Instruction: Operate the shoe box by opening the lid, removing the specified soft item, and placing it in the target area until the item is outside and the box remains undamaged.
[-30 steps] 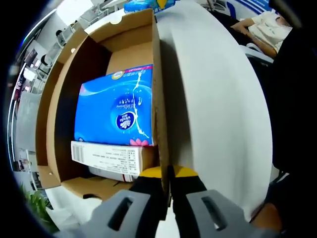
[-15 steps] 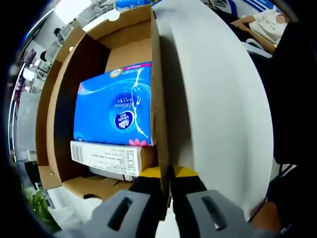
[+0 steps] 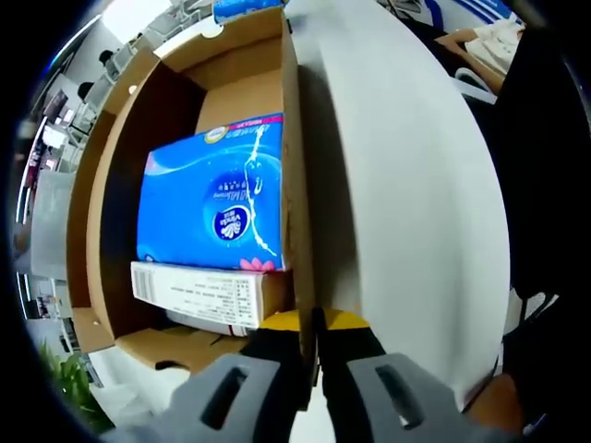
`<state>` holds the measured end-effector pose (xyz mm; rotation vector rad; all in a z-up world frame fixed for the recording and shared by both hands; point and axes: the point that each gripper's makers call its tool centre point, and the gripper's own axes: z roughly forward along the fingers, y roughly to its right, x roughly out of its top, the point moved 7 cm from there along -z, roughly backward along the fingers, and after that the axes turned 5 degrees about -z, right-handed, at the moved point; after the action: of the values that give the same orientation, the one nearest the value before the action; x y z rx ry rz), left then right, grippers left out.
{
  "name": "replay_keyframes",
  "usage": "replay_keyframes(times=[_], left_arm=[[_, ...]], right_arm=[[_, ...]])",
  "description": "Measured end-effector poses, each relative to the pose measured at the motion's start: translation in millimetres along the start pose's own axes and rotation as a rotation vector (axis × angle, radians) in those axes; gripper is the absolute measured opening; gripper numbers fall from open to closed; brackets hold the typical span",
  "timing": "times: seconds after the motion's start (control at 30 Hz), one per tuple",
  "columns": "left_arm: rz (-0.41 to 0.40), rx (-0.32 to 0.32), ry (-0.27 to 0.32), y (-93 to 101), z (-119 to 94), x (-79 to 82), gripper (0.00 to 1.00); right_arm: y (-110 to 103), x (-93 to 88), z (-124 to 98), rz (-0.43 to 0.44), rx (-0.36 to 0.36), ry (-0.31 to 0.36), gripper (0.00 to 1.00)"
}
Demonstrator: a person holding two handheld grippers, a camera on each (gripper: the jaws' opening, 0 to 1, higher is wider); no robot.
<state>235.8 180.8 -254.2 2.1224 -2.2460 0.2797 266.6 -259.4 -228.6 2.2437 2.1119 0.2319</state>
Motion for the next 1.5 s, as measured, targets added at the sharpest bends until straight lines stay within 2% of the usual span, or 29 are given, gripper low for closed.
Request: replay_keyframes(times=[0.33, 0.7, 1.03, 1.5], left_arm=[[-0.005, 0.006, -0.008, 0.8, 0.0, 0.7, 0.03], [-0.011, 0.004, -0.003, 1.1, -0.6, 0.6, 0.03], [-0.013, 0.003, -0.003, 1.7, 0.2, 0.9, 0.03], [-0.02, 0.003, -0.004, 0.3, 1.3, 1.5, 0.03]], right_arm=[[6.6, 4.5, 7.9, -0.058, 0.007, 0.022, 0.61], [11.4, 10.8, 20.0, -0.098, 0.031, 0.017, 0.61], [16.6, 5.9, 31.6, -0.144, 0.048, -0.007, 0.61], [19.0, 4.6, 40.1, -0.14, 0.071, -0.026, 0.64]])
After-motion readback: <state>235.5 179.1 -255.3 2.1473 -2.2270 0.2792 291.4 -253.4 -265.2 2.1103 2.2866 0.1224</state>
